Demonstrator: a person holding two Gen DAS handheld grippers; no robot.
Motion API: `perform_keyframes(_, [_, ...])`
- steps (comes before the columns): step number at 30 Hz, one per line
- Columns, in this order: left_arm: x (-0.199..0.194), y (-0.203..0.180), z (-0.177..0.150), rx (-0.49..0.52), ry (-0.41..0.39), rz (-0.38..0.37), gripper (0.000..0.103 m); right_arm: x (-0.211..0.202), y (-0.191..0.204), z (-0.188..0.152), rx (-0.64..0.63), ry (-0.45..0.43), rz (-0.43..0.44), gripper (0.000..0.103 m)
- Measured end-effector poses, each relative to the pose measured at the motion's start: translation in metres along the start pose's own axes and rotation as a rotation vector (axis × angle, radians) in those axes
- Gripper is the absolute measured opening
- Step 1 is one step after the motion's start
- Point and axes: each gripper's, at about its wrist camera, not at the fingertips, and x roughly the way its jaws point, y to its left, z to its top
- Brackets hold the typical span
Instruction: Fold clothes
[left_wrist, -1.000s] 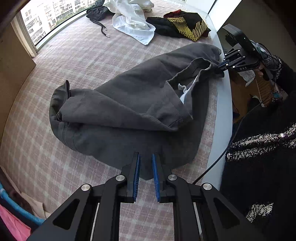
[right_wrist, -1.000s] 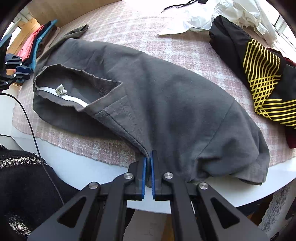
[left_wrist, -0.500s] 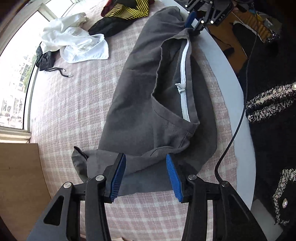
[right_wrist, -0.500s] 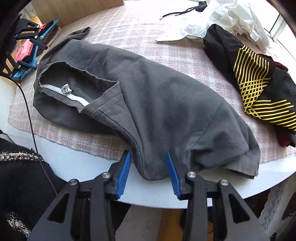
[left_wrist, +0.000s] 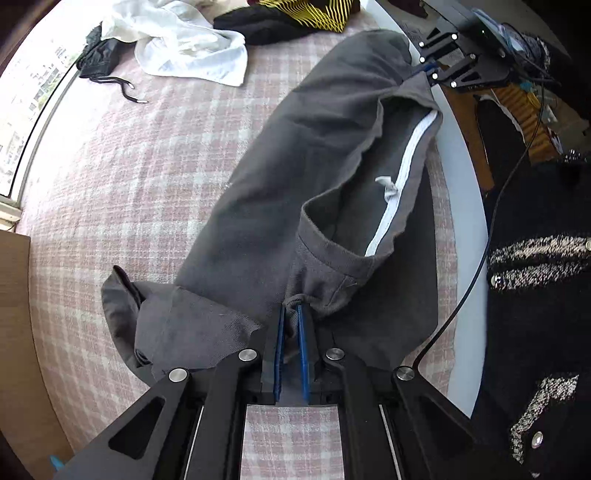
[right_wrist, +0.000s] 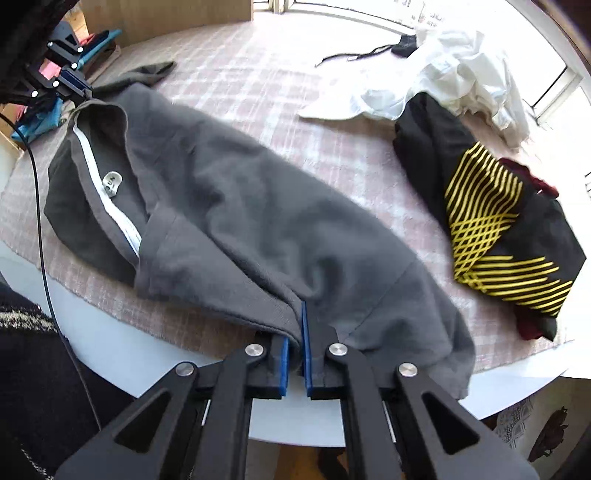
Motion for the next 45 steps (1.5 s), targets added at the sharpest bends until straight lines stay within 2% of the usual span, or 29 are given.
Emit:
perform_keyframes(3, [-0.052, 0.022, -0.008, -0.160, -0.176, 0.039, 0.005, -0.054, -0.011, 0.051, 0.012, -0.166, -0.086, 0.005])
perform_keyframes(6, [-0.111, 0.040, -0.020, -0.289, -0.324, 0.181, 0.004, -0.107, -0.021, 0.102, 0.023, -0.332, -0.172, 0.005])
perform_keyframes(7, [-0.132, 0.044, -0.024, -0.328, -0.372, 0.230, 0.000, -0.125, -0.024, 0.119, 0.025, -0.388, -0.198, 0.005])
perform_keyframes(9, [-0.174, 0.047, -0.037, -0.369, -0.470, 0.273, 0.000, -0.170, -0.020, 0.151, -0.006, -0.494, -0.212, 0.005])
perform_keyframes(12, [-0.238, 0.052, -0.057, -0.429, -0.617, 0.335, 0.000, -0.214, -0.006, 0.187, -0.043, -0.581, -0.213, 0.004])
perform_keyframes(14, [-0.281, 0.055, -0.070, -0.468, -0.715, 0.376, 0.000, -0.223, 0.006, 0.186, -0.082, -0.578, -0.190, 0.004])
perform_keyframes(17, [-0.266, 0.040, -0.075, -0.453, -0.616, 0.423, 0.000, -0.216, 0.026, 0.164, -0.136, -0.523, -0.161, 0.004])
perform_keyframes(19, [-0.234, 0.028, -0.066, -0.423, -0.553, 0.383, 0.001, -0.191, 0.031, 0.134, -0.130, -0.445, -0.118, 0.004])
perform_keyframes(20, [-0.217, 0.020, -0.060, -0.403, -0.530, 0.351, 0.003, -0.177, 0.029, 0.114, -0.104, -0.401, -0.086, 0.005])
perform_keyframes(22, [-0.184, 0.008, -0.050, -0.361, -0.478, 0.288, 0.014, -0.146, 0.024, 0.071, -0.031, -0.304, -0.015, 0.004])
perform_keyframes(24, [-0.151, 0.005, -0.031, -0.307, -0.413, 0.226, 0.019, -0.113, 0.018, 0.026, 0.058, -0.199, 0.060, 0.004])
perform_keyframes(27, [-0.106, 0.002, 0.010, -0.218, -0.290, 0.173, 0.021, -0.061, 0.012, -0.044, 0.197, -0.033, 0.080, 0.004])
perform_keyframes(30, [-0.072, 0.001, 0.059, -0.099, -0.201, 0.130, 0.024, -0.026, -0.001, -0.096, 0.340, 0.064, 0.078, 0.004])
perform_keyframes(34, [-0.031, 0.002, 0.128, 0.077, -0.106, 0.045, 0.038, -0.011, -0.014, -0.125, 0.454, 0.071, 0.107, 0.004])
perform_keyframes(37, [0.004, -0.008, 0.169, 0.213, -0.014, -0.019, 0.039, -0.005, -0.018, -0.128, 0.474, 0.079, 0.115, 0.004])
perform_keyframes(39, [0.026, -0.016, 0.185, 0.301, 0.052, -0.060, 0.040, -0.001, -0.020, -0.130, 0.487, 0.084, 0.120, 0.004])
perform_keyframes(41, [0.048, -0.017, 0.193, 0.361, 0.109, -0.065, 0.044, 0.003, -0.022, -0.132, 0.501, 0.089, 0.125, 0.004])
perform_keyframes(45, [0.081, 0.007, 0.200, 0.328, 0.183, -0.111, 0.045, 0.009, -0.026, -0.131, 0.502, 0.107, 0.130, 0.005])
